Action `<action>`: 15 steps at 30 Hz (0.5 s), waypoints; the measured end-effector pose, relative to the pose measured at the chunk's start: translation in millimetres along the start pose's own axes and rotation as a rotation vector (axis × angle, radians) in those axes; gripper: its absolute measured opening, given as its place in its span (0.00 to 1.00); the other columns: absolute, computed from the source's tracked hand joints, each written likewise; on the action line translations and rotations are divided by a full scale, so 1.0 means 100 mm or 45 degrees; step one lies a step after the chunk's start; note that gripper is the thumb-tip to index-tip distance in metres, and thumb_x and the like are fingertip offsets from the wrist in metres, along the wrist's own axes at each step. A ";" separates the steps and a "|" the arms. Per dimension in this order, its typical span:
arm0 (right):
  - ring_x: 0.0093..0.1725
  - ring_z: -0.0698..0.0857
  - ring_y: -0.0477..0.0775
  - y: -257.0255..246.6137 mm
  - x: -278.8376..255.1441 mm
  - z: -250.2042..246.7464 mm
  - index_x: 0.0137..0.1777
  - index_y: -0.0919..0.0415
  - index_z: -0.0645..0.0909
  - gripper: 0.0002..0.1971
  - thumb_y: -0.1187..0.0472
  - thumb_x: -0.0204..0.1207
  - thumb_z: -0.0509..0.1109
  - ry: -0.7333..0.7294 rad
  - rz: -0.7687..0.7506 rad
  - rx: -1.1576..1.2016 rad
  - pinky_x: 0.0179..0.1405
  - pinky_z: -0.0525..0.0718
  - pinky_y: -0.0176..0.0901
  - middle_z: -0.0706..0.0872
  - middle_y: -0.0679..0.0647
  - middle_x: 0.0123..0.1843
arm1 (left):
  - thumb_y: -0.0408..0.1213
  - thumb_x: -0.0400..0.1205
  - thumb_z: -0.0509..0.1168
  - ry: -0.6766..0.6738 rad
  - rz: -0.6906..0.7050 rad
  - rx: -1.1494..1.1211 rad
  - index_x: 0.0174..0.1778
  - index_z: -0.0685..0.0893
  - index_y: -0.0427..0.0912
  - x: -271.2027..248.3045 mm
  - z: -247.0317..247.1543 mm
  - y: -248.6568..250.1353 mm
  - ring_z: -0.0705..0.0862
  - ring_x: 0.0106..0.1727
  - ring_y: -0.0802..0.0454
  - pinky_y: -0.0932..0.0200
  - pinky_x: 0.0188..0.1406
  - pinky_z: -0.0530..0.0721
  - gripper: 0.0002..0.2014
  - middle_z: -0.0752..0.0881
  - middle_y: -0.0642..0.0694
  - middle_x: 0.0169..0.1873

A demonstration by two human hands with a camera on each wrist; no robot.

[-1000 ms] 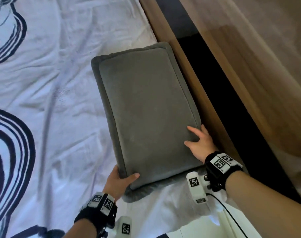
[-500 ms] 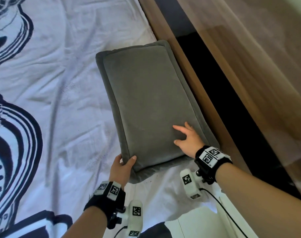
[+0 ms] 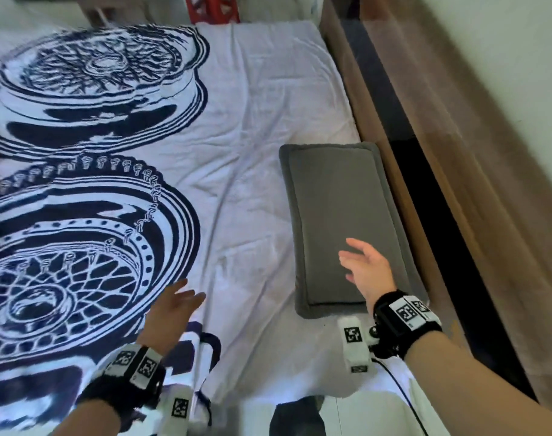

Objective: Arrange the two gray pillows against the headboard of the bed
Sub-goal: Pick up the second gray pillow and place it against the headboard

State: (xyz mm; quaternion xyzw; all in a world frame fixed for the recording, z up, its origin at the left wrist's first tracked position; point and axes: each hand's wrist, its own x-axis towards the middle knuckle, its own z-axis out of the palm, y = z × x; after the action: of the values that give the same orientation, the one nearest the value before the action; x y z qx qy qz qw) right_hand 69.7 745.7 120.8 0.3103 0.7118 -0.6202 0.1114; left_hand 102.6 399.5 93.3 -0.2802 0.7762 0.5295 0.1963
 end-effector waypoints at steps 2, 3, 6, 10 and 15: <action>0.55 0.86 0.49 -0.22 -0.12 0.22 0.68 0.50 0.82 0.19 0.68 0.81 0.69 -0.027 -0.038 0.040 0.65 0.82 0.53 0.89 0.57 0.60 | 0.41 0.80 0.73 0.047 0.074 0.010 0.75 0.75 0.44 -0.08 -0.38 0.11 0.83 0.64 0.42 0.52 0.62 0.76 0.28 0.85 0.44 0.65; 0.56 0.86 0.52 -0.37 -0.20 0.39 0.67 0.48 0.82 0.19 0.68 0.81 0.70 -0.055 -0.083 0.044 0.64 0.83 0.54 0.90 0.56 0.58 | 0.43 0.80 0.72 0.085 0.135 -0.009 0.76 0.76 0.45 -0.14 -0.63 0.19 0.83 0.65 0.44 0.54 0.62 0.75 0.27 0.85 0.45 0.65; 0.55 0.85 0.54 -0.77 -0.58 1.15 0.69 0.49 0.81 0.20 0.66 0.79 0.71 -0.133 -0.199 0.016 0.61 0.84 0.54 0.90 0.56 0.55 | 0.46 0.80 0.70 0.166 0.224 -0.102 0.77 0.74 0.45 -0.32 -1.53 0.17 0.85 0.61 0.52 0.66 0.51 0.79 0.29 0.85 0.47 0.65; 0.54 0.85 0.52 -1.15 -1.10 2.12 0.67 0.47 0.80 0.19 0.67 0.80 0.71 -0.304 -0.286 0.021 0.55 0.82 0.46 0.88 0.50 0.47 | 0.51 0.79 0.70 0.301 0.337 -0.241 0.79 0.72 0.44 -0.50 -2.44 0.16 0.83 0.55 0.61 0.62 0.57 0.79 0.32 0.85 0.50 0.60; 0.58 0.86 0.57 -1.46 -1.95 3.31 0.67 0.47 0.80 0.19 0.65 0.80 0.71 -0.494 -0.399 -0.034 0.62 0.83 0.52 0.88 0.56 0.51 | 0.58 0.76 0.72 0.426 0.349 -0.443 0.77 0.75 0.47 -0.88 -3.52 0.04 0.83 0.62 0.50 0.53 0.62 0.80 0.35 0.83 0.47 0.64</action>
State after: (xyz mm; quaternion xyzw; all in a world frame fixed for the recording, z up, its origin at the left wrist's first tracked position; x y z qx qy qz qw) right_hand 62.6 365.6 276.7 0.0697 0.7246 -0.6684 0.1526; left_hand 164.7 92.9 276.4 -0.2856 0.7260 0.6228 -0.0592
